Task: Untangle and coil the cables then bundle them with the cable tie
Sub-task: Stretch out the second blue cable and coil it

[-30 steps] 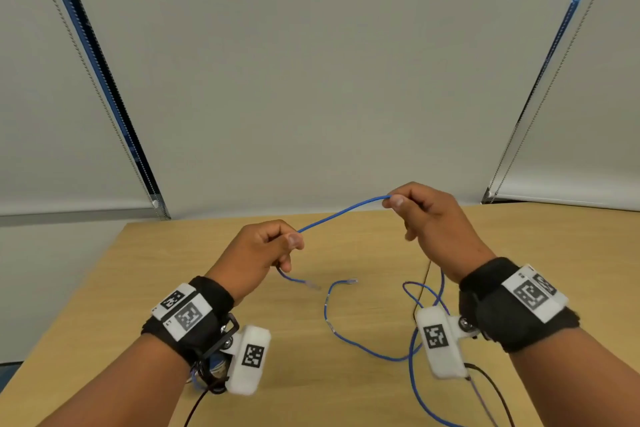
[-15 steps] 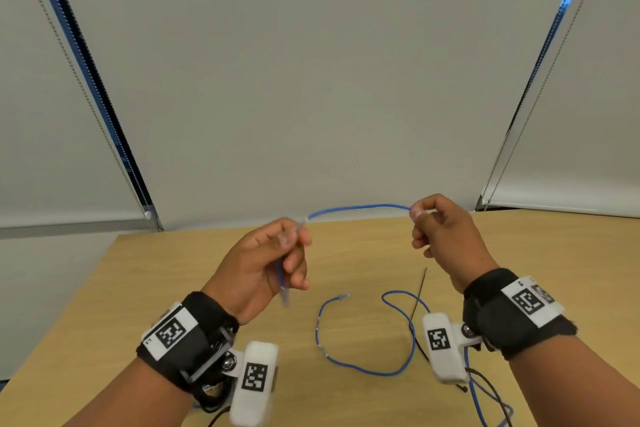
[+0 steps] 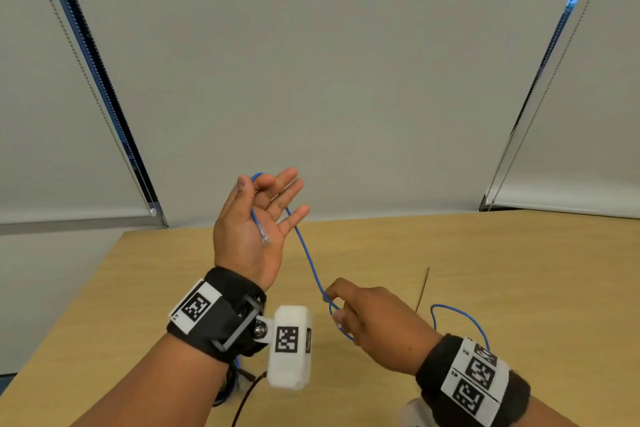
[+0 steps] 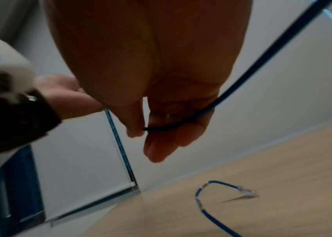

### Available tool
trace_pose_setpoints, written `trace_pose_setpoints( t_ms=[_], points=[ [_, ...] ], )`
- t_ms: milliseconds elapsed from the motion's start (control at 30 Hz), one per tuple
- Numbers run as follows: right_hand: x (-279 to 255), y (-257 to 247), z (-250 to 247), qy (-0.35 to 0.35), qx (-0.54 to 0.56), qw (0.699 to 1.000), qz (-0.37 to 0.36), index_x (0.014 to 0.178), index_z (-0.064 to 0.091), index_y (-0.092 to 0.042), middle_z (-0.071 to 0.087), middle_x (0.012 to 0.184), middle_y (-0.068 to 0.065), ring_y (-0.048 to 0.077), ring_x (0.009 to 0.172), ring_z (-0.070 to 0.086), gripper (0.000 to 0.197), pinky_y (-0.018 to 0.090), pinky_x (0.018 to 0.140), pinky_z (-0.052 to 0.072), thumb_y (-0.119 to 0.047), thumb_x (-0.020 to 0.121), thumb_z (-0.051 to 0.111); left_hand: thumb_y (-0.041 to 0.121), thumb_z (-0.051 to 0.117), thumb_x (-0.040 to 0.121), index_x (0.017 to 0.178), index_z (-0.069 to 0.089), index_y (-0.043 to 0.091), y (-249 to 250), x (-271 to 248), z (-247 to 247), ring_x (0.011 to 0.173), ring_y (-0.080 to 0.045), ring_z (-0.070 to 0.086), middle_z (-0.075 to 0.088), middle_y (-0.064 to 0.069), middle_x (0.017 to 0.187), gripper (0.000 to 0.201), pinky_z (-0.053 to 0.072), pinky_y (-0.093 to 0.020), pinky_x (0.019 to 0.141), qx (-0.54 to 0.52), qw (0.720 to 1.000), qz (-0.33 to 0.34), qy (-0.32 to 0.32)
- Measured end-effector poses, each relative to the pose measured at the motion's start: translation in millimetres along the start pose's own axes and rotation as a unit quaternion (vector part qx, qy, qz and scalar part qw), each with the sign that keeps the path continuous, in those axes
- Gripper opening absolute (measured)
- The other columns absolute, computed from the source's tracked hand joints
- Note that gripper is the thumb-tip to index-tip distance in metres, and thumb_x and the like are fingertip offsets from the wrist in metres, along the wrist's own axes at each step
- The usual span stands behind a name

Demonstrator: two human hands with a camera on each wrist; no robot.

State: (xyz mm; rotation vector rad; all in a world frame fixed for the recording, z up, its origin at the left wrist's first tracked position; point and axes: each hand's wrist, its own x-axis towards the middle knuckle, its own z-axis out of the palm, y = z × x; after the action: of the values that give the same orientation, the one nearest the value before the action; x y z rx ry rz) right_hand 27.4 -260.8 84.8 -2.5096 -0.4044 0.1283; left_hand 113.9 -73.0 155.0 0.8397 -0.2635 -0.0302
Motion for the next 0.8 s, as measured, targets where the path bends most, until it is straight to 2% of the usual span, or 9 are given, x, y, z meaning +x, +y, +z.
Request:
trace_pose_setpoints(
  t_ms=[67,133,200,267,367,433,500,667,800],
  points=[
    [-3.5,-4.1,2.7,-0.037,-0.032,0.999,-0.004,0.122,0.048,-0.034,0.058,0.084,-0.005,0.027,0.083,0.059,0.022,0.04,0.078,0.052,-0.031,0.1,0.046,0.036,0.046,0.102,0.086,0.054,0.021,-4.0,2.6,-9.6,0.121,-0.021,0.065,0.073,-0.006,0.123,0.023,0.048,-0.048,0.1,0.178,0.981,0.073,0.023],
    [-8.4,-4.6,-1.0,-0.05,-0.033,0.998,-0.002,0.117,0.053,-0.032,0.054,0.08,-0.009,0.025,0.081,0.057,0.018,0.037,0.075,0.049,-0.031,0.101,0.046,0.029,0.05,0.1,0.087,0.056,0.021,-9.3,3.3,-24.3,0.116,-0.014,0.065,0.074,0.003,0.117,0.017,0.048,-0.045,0.101,0.411,0.903,0.126,0.01],
    [-13.0,-6.0,-14.2,-0.018,-0.02,1.0,-0.016,0.11,0.057,-0.031,0.058,0.081,-0.012,0.017,0.079,0.057,0.013,0.034,0.075,0.049,-0.033,0.102,0.047,0.022,0.052,0.103,0.095,0.064,0.017,-18.0,0.5,-38.3,0.107,-0.019,0.067,0.074,0.001,0.11,0.015,0.05,-0.043,0.097,0.565,0.818,0.094,-0.053],
    [-12.9,-7.3,-34.8,0.053,-0.023,0.998,-0.037,0.102,0.061,-0.028,0.065,0.084,-0.01,0.011,0.079,0.058,0.013,0.035,0.077,0.05,-0.035,0.102,0.05,0.021,0.05,0.104,0.099,0.07,0.016,-27.8,-8.5,-47.2,0.102,-0.019,0.067,0.075,-0.001,0.103,0.021,0.05,-0.037,0.092,0.616,0.779,0.027,-0.114],
    [-5.7,-4.2,-67.2,0.156,-0.022,0.987,-0.04,0.091,0.065,-0.027,0.06,0.072,-0.015,0.006,0.071,0.055,0.014,0.033,0.072,0.048,-0.032,0.101,0.057,0.029,0.044,0.104,0.1,0.074,0.014,-42.1,-30.9,-40.0,0.094,-0.003,0.068,0.078,0.004,0.102,0.034,0.047,-0.026,0.083,0.534,0.817,-0.093,-0.194],
    [-1.3,-1.0,-81.6,0.199,-0.018,0.979,-0.037,0.091,0.07,-0.025,0.062,0.072,-0.018,0.005,0.072,0.058,0.013,0.028,0.071,0.048,-0.029,0.1,0.06,0.037,0.042,0.098,0.102,0.072,0.006,-47.4,-42.9,-28.7,0.097,-0.008,0.072,0.078,-0.003,0.105,0.043,0.049,-0.027,0.082,0.434,0.853,-0.182,-0.228],
    [1.3,2.7,-89.3,0.231,-0.001,0.972,-0.036,0.092,0.071,-0.026,0.063,0.071,-0.022,0.004,0.072,0.059,0.012,0.019,0.066,0.045,-0.026,0.099,0.061,0.037,0.043,0.099,0.104,0.068,0.0,-47.1,-48.6,-20.0,0.112,-0.02,0.07,0.076,-0.011,0.113,0.046,0.051,-0.039,0.096,0.354,0.865,-0.239,-0.265],
    [5.1,15.4,-89.7,0.282,0.051,0.958,-0.007,0.086,0.067,-0.032,0.059,0.063,0.001,0.013,0.061,0.053,0.012,0.025,0.059,0.041,-0.032,0.097,0.063,0.03,0.048,0.102,0.078,0.06,0.008,-30.3,-46.4,-6.2,0.126,-0.042,0.059,0.065,-0.031,0.125,0.035,0.051,-0.056,0.099,0.166,0.903,-0.27,-0.289],
    [5.2,21.5,-72.1,0.248,0.051,0.967,-0.008,0.092,0.068,-0.03,0.059,0.062,-0.008,0.011,0.061,0.055,0.013,0.027,0.061,0.044,-0.029,0.1,0.058,0.03,0.052,0.101,0.071,0.052,0.009,-18.9,-39.2,0.0,0.131,-0.05,0.052,0.061,-0.035,0.127,0.037,0.049,-0.06,0.098,0.012,0.926,-0.253,-0.28]
  ],
)
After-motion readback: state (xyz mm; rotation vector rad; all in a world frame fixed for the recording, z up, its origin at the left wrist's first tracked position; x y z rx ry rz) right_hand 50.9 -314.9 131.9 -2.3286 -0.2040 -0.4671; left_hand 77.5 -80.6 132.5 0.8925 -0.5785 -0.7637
